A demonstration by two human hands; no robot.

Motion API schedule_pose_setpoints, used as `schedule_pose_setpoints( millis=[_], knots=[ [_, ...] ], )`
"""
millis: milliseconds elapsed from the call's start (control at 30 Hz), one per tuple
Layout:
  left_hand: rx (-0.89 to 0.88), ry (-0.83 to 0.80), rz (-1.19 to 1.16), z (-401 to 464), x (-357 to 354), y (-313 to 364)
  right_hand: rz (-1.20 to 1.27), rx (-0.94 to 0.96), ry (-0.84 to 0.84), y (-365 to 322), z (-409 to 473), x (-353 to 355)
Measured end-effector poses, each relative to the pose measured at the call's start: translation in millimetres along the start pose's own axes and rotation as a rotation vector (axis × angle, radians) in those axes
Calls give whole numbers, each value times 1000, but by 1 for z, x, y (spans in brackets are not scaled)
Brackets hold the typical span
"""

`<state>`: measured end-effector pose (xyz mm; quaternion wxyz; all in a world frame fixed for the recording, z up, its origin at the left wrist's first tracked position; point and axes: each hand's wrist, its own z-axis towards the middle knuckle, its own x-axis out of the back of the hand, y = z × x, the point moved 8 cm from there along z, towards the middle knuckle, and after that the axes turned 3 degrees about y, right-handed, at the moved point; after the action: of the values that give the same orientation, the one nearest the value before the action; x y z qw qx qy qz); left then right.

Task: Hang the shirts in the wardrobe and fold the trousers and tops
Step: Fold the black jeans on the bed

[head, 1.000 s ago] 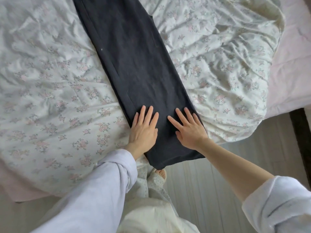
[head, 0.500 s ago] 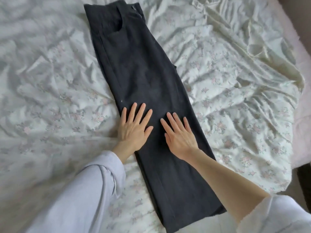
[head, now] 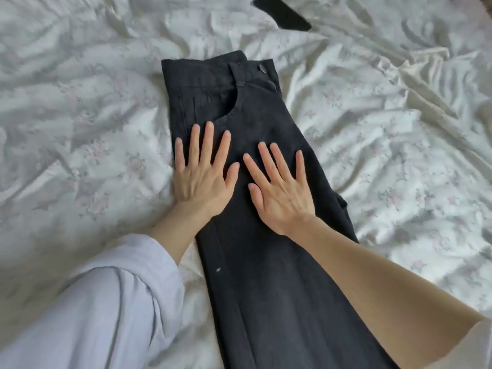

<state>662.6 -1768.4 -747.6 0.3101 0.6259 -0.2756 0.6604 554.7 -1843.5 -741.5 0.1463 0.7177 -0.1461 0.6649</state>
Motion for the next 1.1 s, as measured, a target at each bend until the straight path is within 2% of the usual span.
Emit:
schedule_pose_setpoints(
  millis=[167,333,400,500,567,633,733,800,900,1000,1100],
  knots=[
    [112,19,-58,56,-9,-34,27,-32,61,17,81,-3],
    [259,-35,-171,93,-4,-56,127,-72,8,27,120,-2],
    [278,-108,-269,110,0,-64,217,-89,-32,30,133,2],
    [291,-294,-527,144,14,-74,422,-144,-120,41,153,16],
    [325,-413,-679,160,21,-78,473,-155,-188,45,160,23],
    [378,-508,-710,169,25,-81,482,-139,-230,45,161,29],
    [433,-587,-571,169,28,-84,504,-119,-248,42,159,37],
    [382,-567,-447,171,42,-79,481,-101,-205,46,160,51],
    [194,-410,-342,171,73,-60,401,-61,-98,53,160,76],
    [12,-231,-346,144,98,-39,289,66,-43,50,154,102],
    [-93,-98,-422,97,122,-24,147,210,-78,44,130,120]
  ],
)
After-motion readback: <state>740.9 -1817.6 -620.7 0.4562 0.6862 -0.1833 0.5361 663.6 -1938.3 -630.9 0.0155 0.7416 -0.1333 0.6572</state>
